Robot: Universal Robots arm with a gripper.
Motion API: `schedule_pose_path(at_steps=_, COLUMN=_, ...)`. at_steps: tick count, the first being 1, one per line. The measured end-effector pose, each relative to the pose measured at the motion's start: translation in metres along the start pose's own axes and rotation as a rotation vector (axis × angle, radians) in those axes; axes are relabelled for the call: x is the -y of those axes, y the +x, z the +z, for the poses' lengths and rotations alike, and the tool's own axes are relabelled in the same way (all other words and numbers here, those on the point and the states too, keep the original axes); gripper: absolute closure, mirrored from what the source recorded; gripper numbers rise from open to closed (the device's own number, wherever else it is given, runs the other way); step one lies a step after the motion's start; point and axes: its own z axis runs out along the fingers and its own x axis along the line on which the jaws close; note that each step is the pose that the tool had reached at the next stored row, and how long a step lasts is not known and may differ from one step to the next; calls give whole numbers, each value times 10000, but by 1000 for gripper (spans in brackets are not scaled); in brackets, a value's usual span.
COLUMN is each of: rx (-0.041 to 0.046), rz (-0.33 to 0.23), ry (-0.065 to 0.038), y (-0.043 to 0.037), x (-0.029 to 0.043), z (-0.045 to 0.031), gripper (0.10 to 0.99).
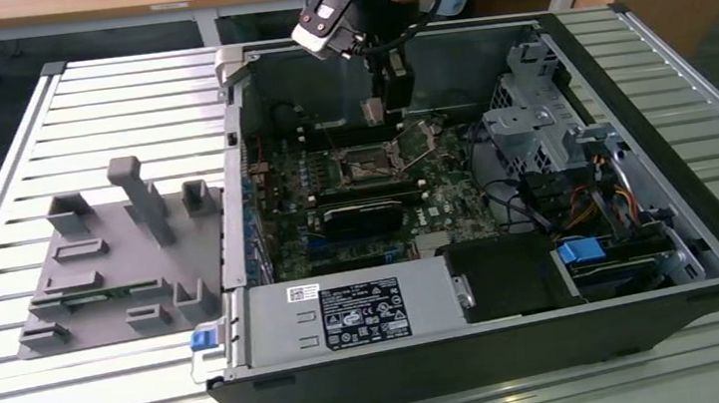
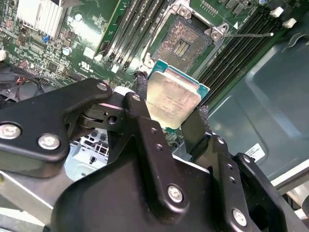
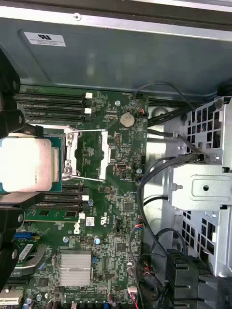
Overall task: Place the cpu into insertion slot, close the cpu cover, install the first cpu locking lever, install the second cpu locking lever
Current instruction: 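Place the cpu into insertion slot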
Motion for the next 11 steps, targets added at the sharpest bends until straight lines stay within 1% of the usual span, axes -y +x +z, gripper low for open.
schedule_pose_path(at_steps=11, rx=3, rz=33, ry=0, y=0, x=15, z=49, gripper=553)
